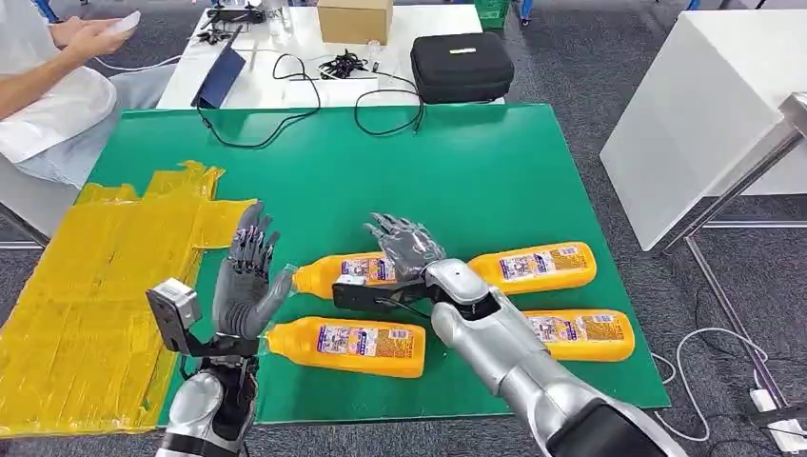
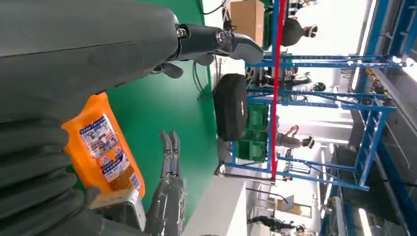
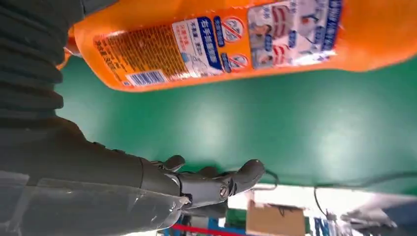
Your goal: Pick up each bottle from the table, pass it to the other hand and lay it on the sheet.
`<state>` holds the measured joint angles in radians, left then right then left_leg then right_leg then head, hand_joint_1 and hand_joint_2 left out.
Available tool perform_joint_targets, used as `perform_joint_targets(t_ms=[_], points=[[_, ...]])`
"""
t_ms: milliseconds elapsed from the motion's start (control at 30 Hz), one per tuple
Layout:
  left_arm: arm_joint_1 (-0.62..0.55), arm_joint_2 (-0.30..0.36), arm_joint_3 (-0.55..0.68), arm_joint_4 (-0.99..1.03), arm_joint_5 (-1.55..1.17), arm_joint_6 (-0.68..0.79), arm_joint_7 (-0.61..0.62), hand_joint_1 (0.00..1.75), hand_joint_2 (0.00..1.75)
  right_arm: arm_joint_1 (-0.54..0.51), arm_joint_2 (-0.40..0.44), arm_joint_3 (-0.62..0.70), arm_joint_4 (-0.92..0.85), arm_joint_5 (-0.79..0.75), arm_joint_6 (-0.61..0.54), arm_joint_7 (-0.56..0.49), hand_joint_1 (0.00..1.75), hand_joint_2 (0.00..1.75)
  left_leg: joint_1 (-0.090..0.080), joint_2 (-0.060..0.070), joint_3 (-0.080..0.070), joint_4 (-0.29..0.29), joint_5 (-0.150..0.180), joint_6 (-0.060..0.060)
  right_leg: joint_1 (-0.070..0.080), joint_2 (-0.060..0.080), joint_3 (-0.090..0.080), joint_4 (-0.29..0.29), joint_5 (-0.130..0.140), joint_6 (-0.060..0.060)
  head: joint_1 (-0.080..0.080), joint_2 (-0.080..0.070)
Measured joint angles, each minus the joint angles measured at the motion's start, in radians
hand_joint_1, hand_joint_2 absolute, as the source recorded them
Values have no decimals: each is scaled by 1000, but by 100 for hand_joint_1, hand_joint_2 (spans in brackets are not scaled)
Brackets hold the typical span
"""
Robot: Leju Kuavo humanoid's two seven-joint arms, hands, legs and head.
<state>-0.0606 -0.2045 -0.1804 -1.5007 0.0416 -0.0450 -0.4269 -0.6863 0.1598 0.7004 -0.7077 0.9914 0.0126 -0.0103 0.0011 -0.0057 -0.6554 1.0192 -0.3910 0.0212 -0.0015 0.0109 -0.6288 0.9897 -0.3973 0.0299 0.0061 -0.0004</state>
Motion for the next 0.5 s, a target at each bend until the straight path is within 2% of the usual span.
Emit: perform_joint_targets(t_ms=[500], points=[[-22,0,-4,11,13,1,-6,0,175,-56,22,2,153,-32,31,13,0,175,0,0,0,0,0,0,0,0,0,0,0,0,0,0]])
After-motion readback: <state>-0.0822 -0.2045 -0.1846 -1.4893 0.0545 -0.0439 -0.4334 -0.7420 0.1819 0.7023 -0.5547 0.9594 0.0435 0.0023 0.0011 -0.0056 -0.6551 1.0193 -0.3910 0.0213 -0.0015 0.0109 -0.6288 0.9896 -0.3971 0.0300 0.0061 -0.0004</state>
